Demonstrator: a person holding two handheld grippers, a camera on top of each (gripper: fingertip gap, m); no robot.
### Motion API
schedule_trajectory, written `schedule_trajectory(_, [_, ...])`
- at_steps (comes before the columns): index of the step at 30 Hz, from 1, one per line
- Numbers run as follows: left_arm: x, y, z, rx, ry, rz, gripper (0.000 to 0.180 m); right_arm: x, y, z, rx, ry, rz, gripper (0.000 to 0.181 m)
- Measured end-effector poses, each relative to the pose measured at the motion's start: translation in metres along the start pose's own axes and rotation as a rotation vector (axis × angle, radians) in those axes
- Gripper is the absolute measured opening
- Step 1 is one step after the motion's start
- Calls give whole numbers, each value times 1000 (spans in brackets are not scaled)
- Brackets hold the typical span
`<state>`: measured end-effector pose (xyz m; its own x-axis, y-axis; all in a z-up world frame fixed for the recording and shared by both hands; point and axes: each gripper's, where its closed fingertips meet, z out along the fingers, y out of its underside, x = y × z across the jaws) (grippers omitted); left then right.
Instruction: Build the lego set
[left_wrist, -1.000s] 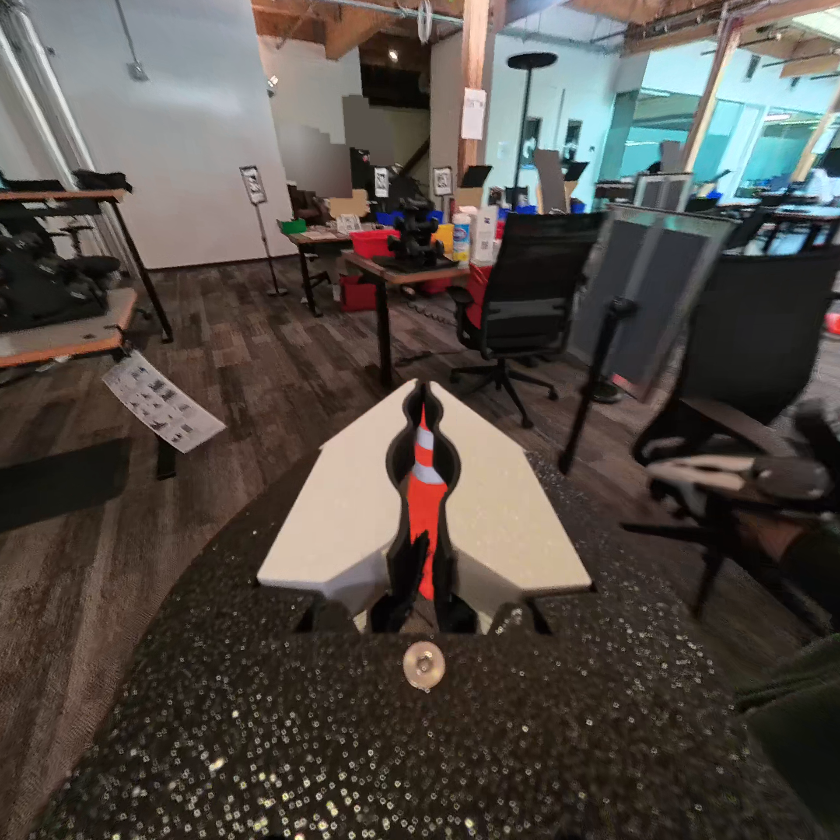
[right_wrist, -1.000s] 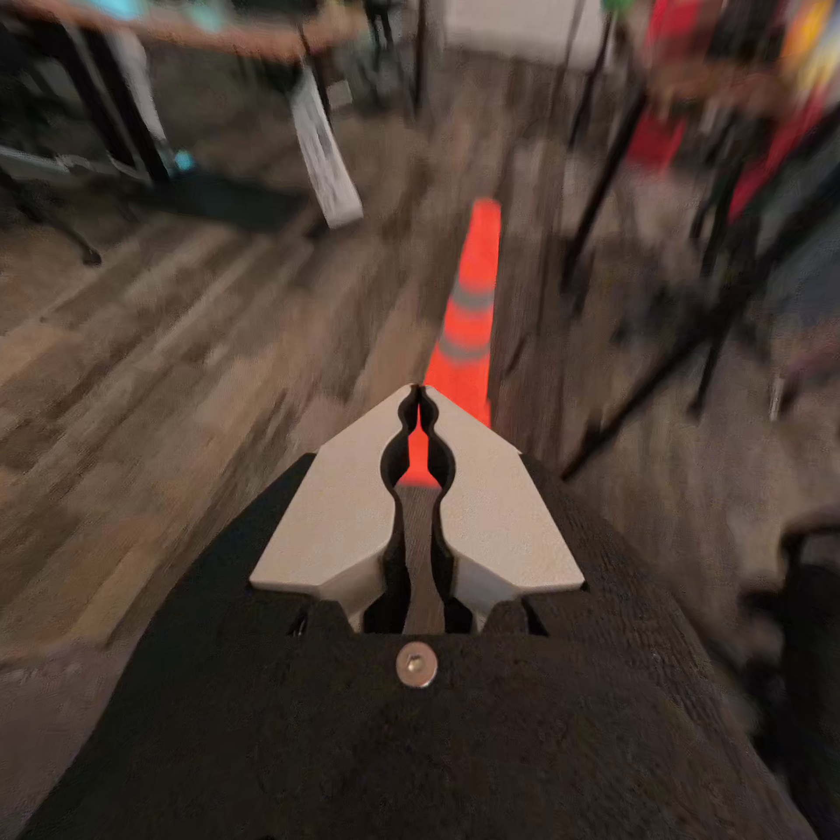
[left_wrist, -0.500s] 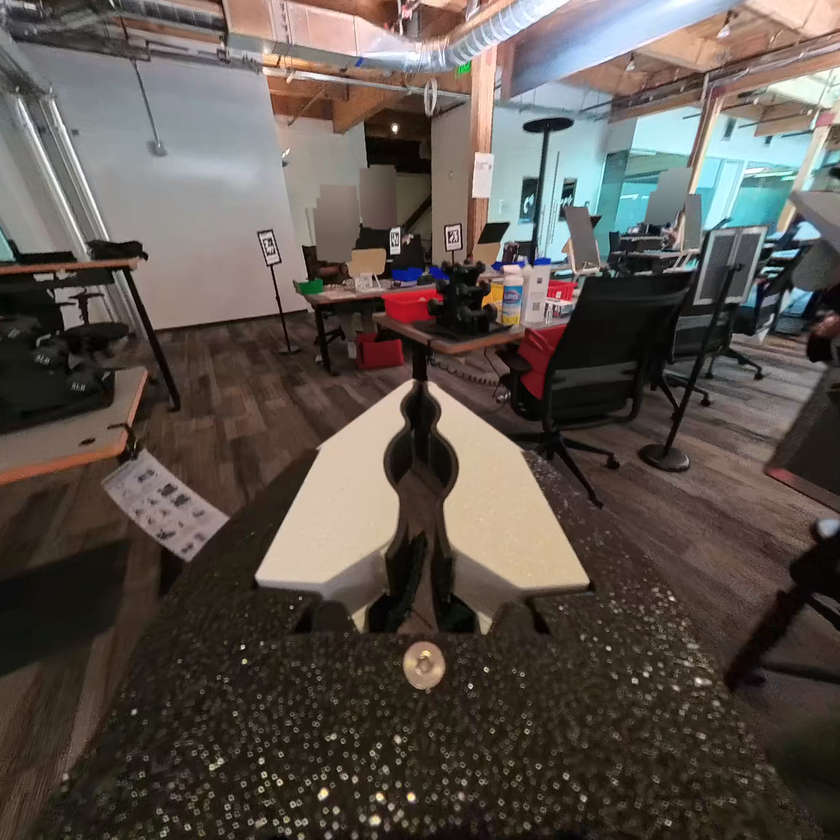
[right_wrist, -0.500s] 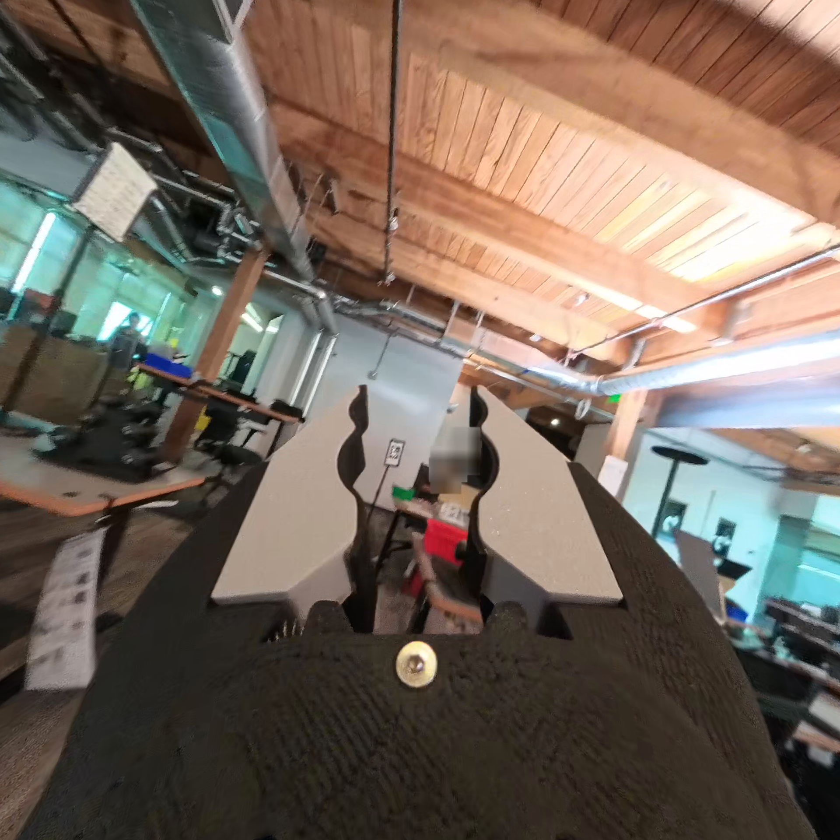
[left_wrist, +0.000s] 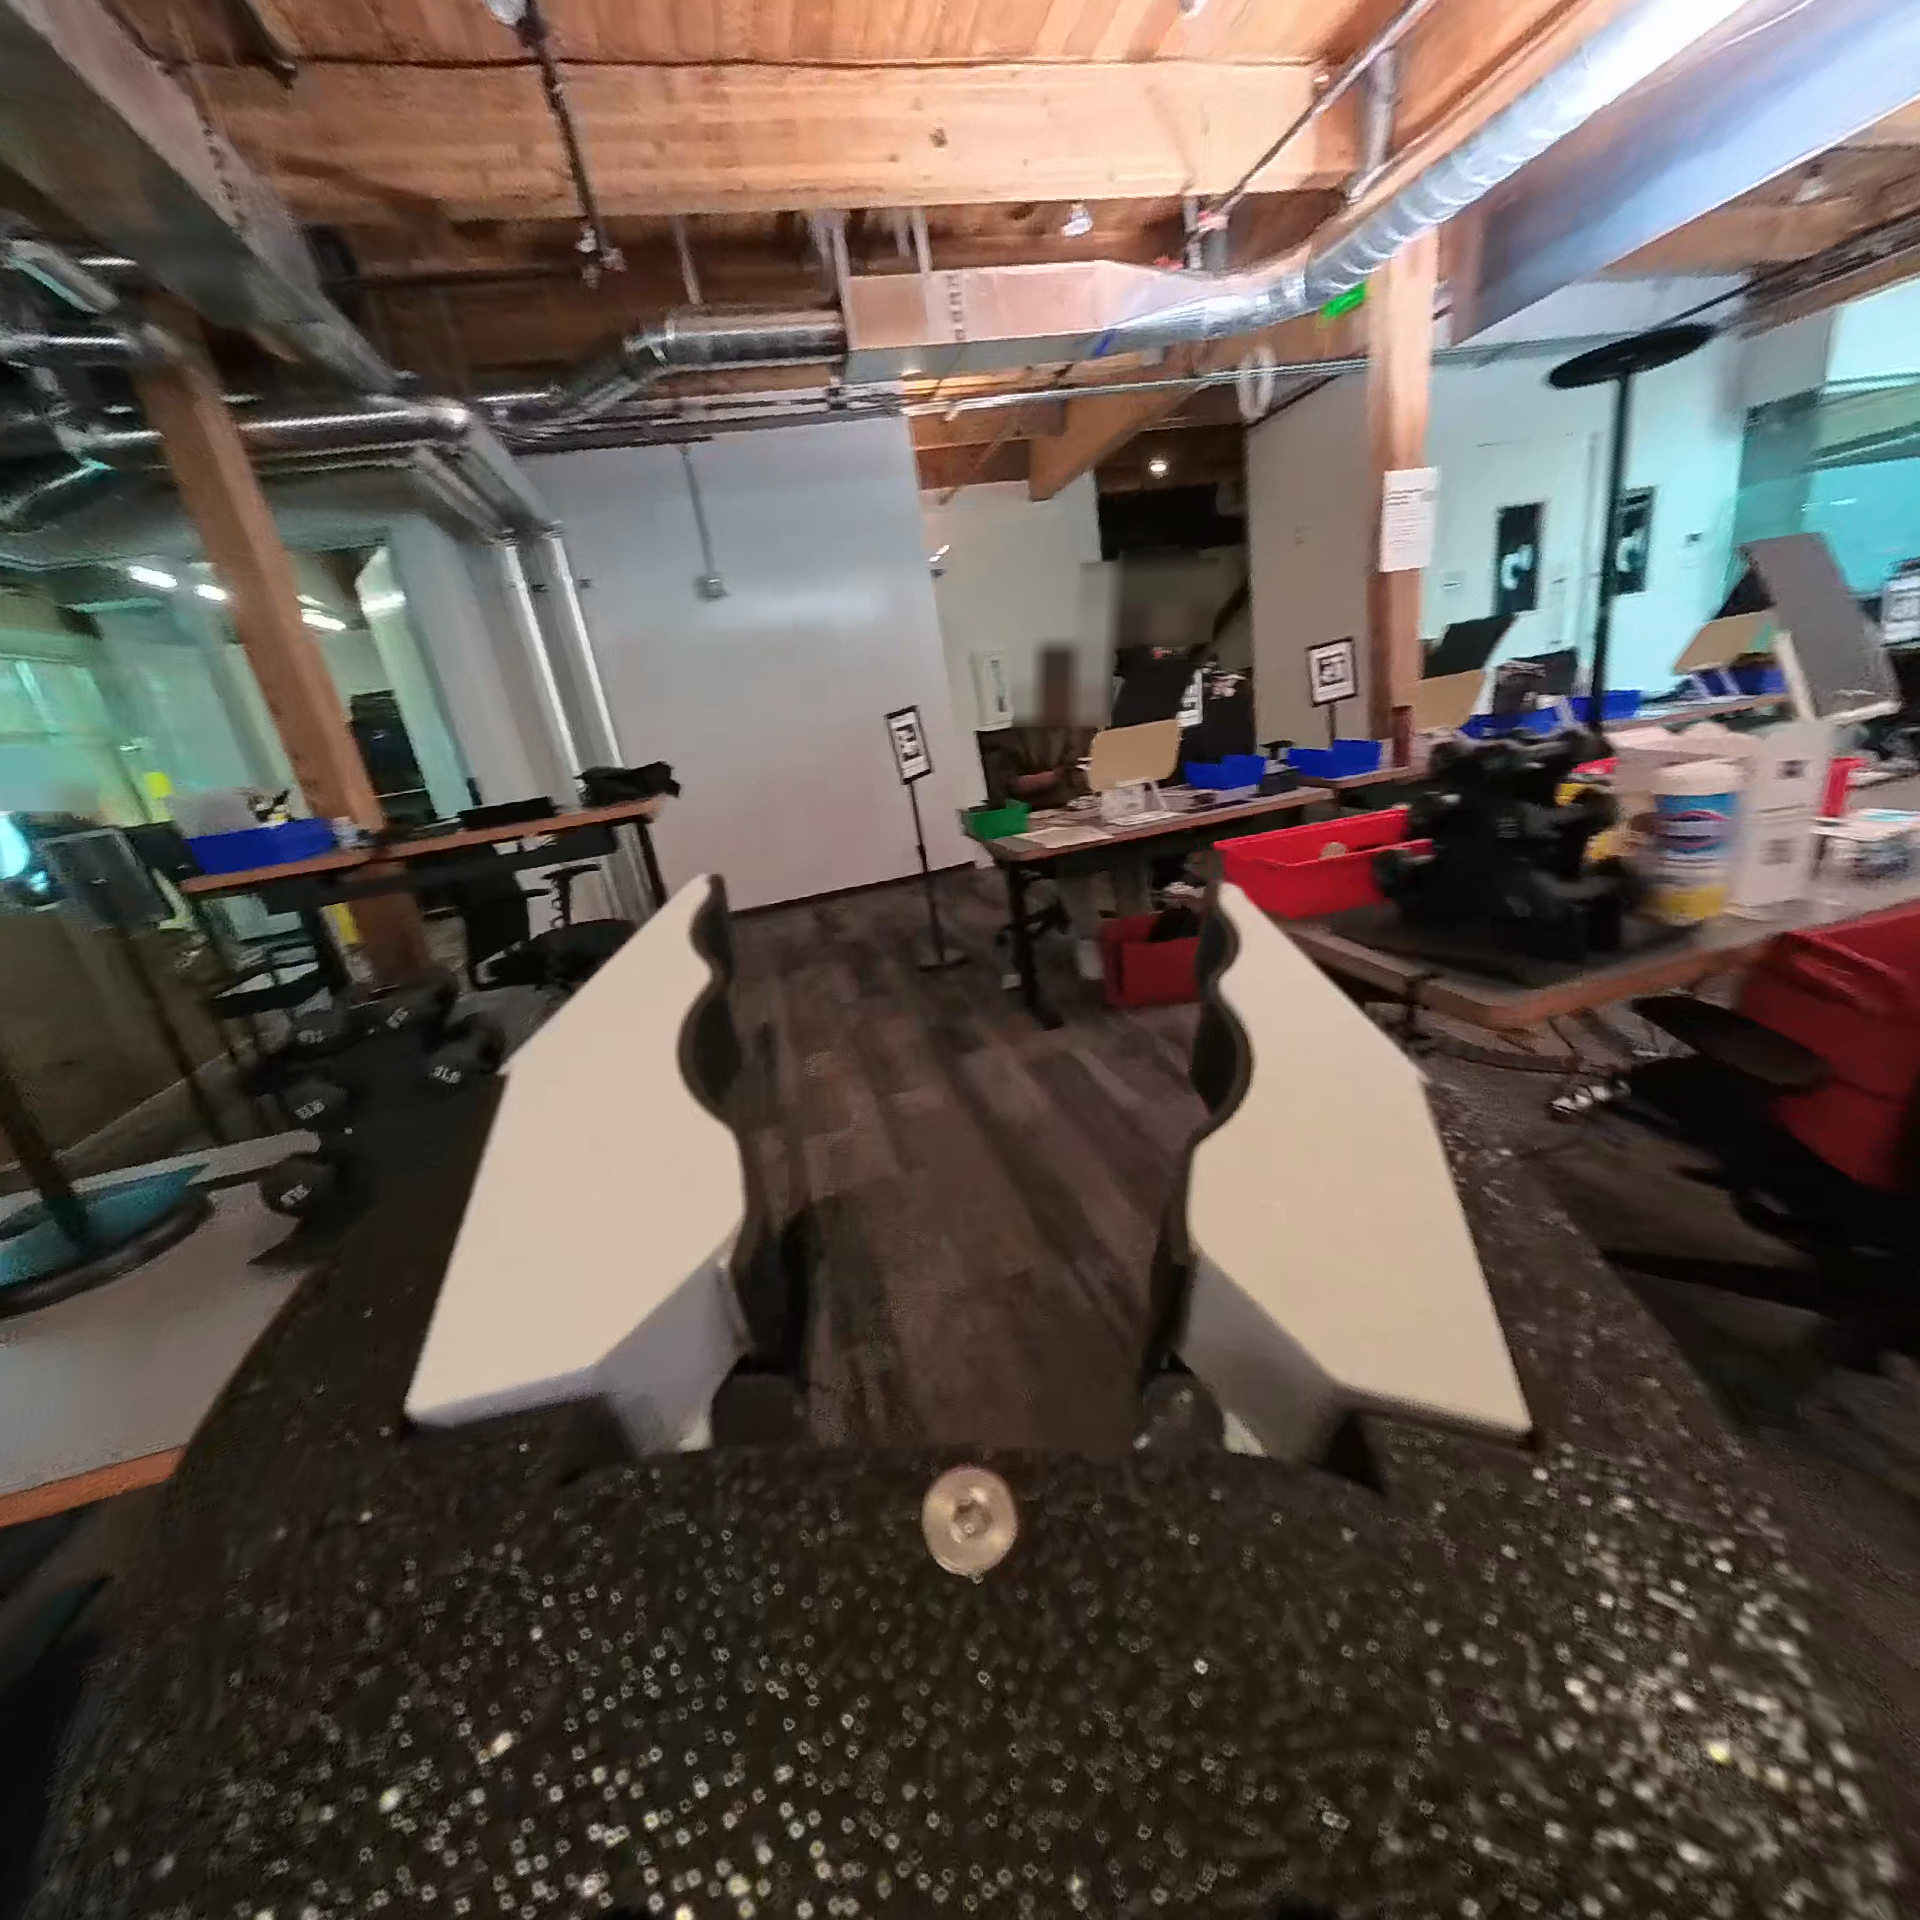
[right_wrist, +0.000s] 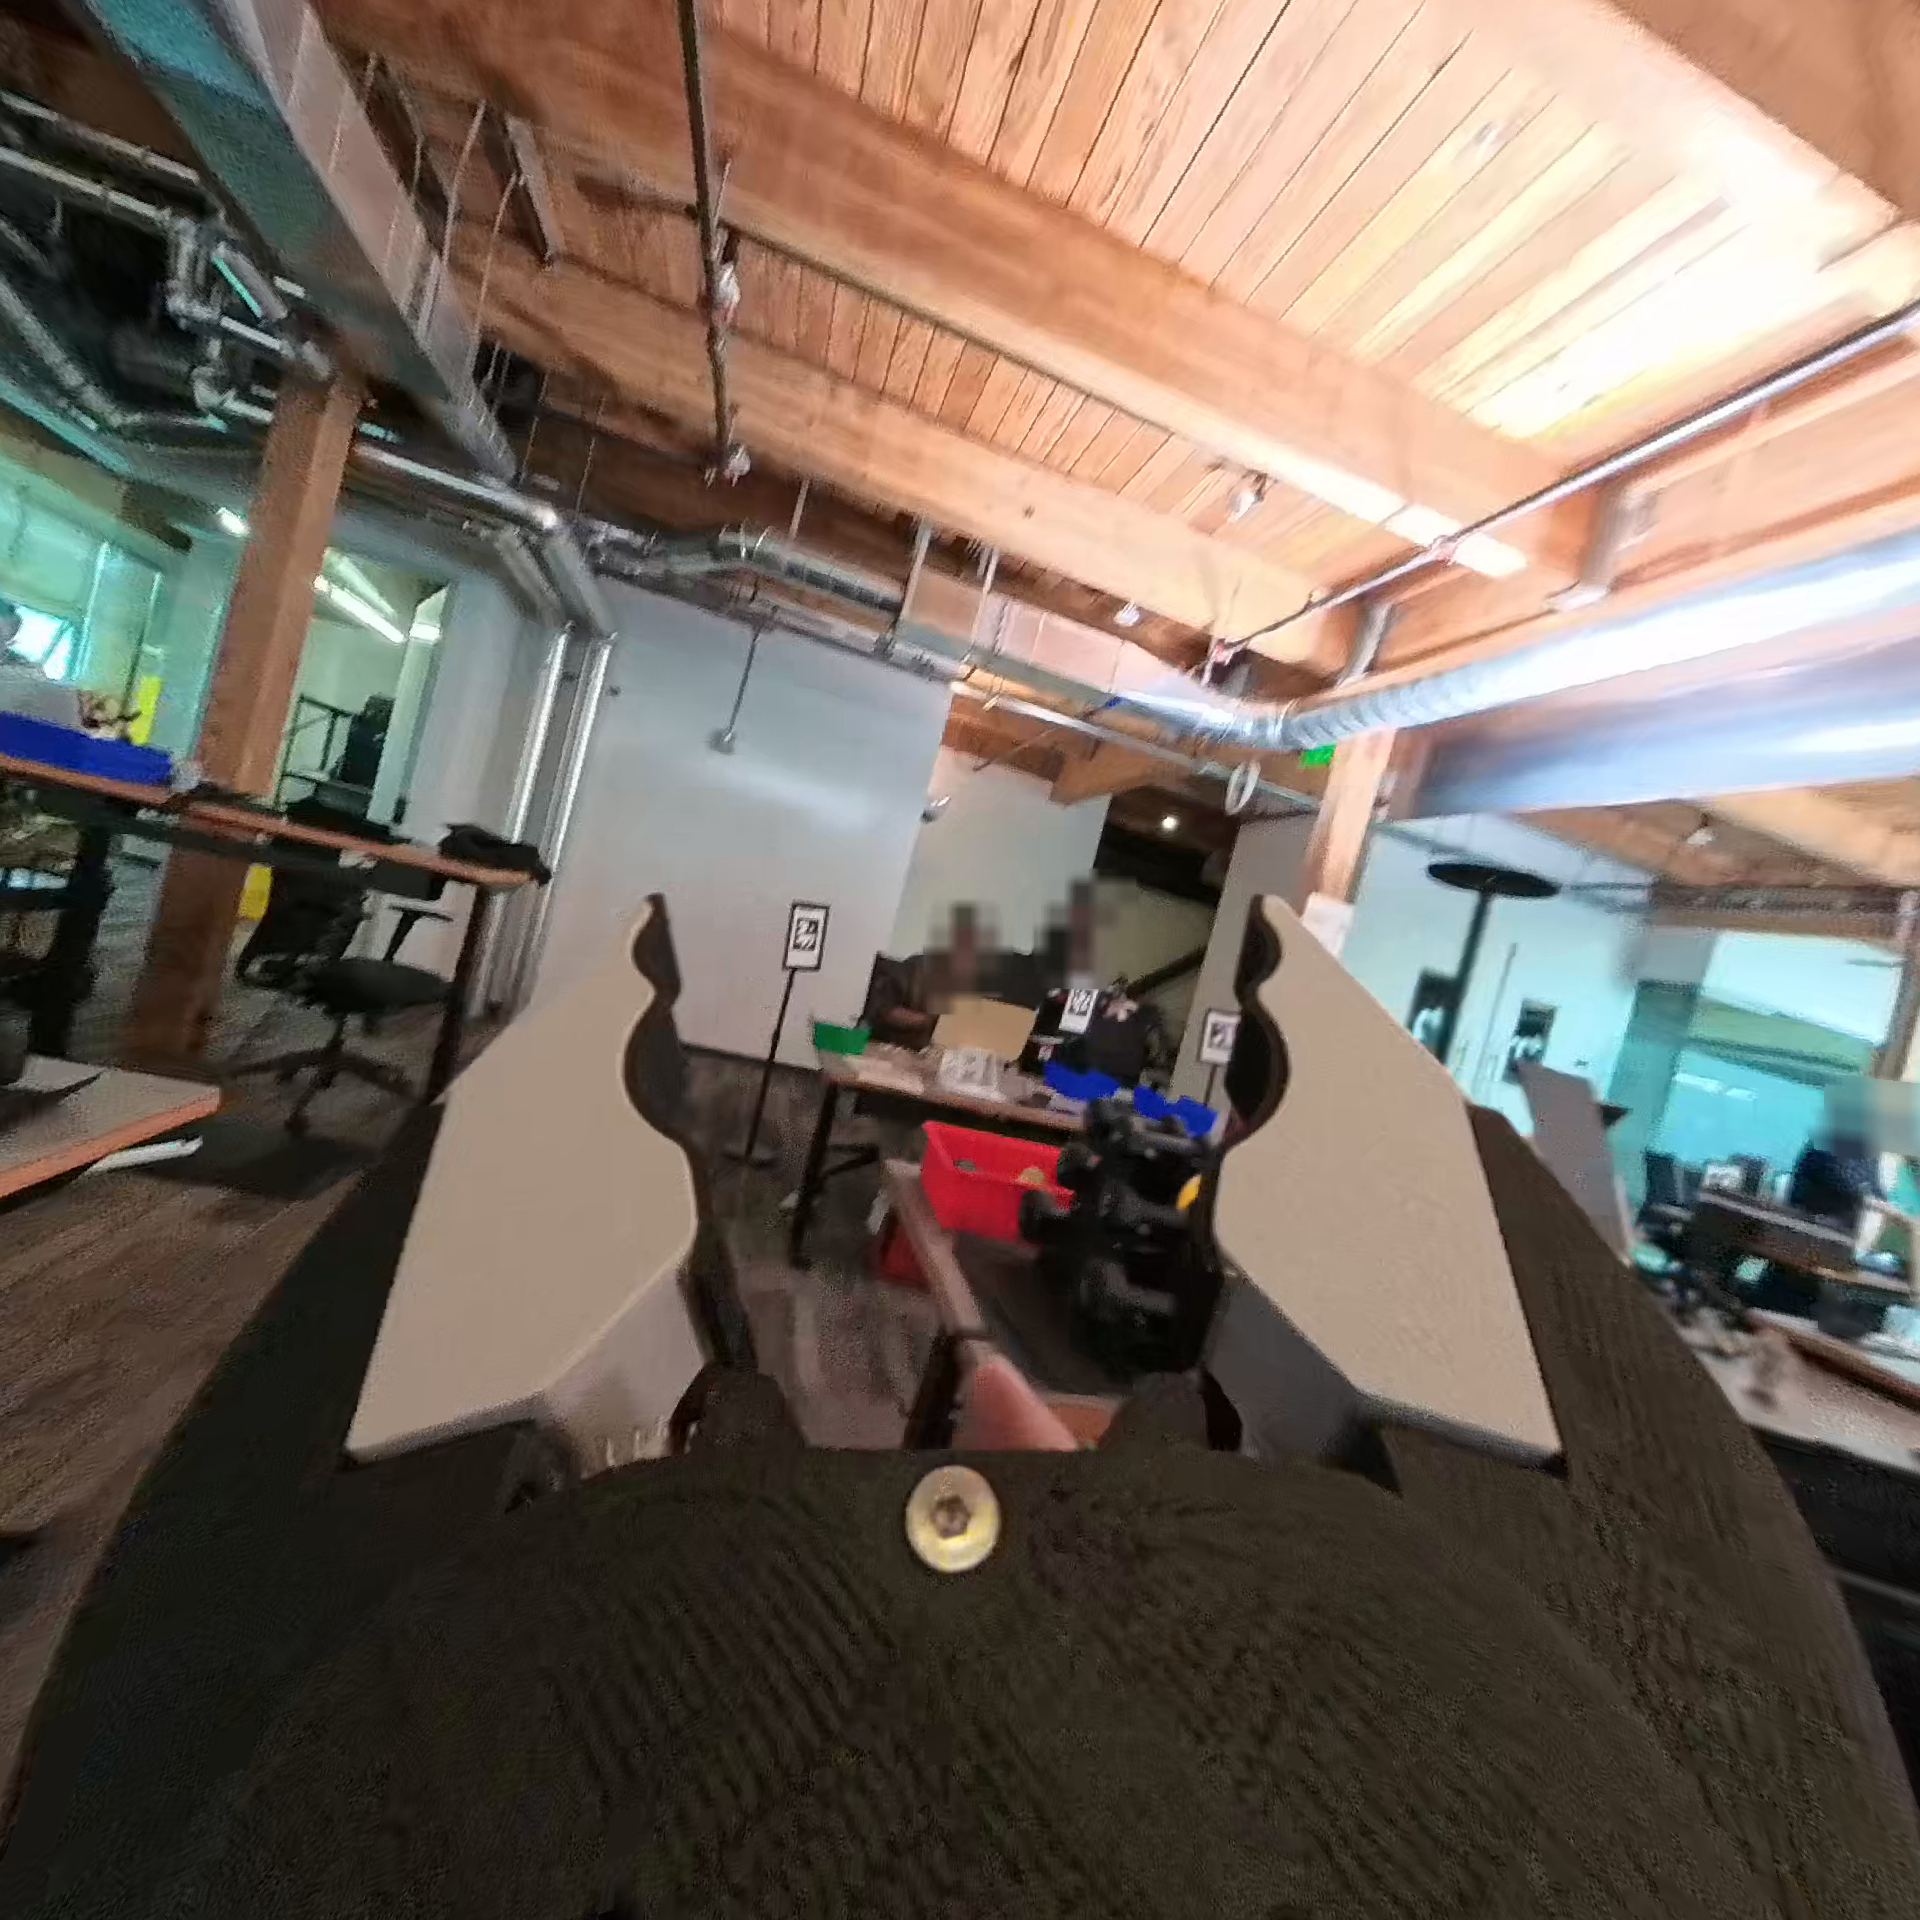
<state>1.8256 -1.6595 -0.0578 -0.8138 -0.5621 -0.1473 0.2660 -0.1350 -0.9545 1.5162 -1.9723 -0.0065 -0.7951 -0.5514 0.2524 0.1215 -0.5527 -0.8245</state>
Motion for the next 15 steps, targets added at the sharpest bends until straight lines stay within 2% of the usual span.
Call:
schedule_trajectory(3, [-36,35,52,3,-24,-21,104,-31,39,58,-44,-12,49,127])
schedule_trajectory(7, [-96,81,141,5,-47,-43,116,-62,94,139,-96,28,72,140])
schedule_trajectory(11, [-126,110,252,-40,44,-140,118,-71,130,217,-124,116,44,127])
schedule_trajectory(13, [-122,121,309,-42,109,-140,116,-60,143,241,-132,181,-16,114])
schedule_trajectory(15, [-107,137,368,-40,180,-142,116,-43,166,259,-167,240,-12,113])
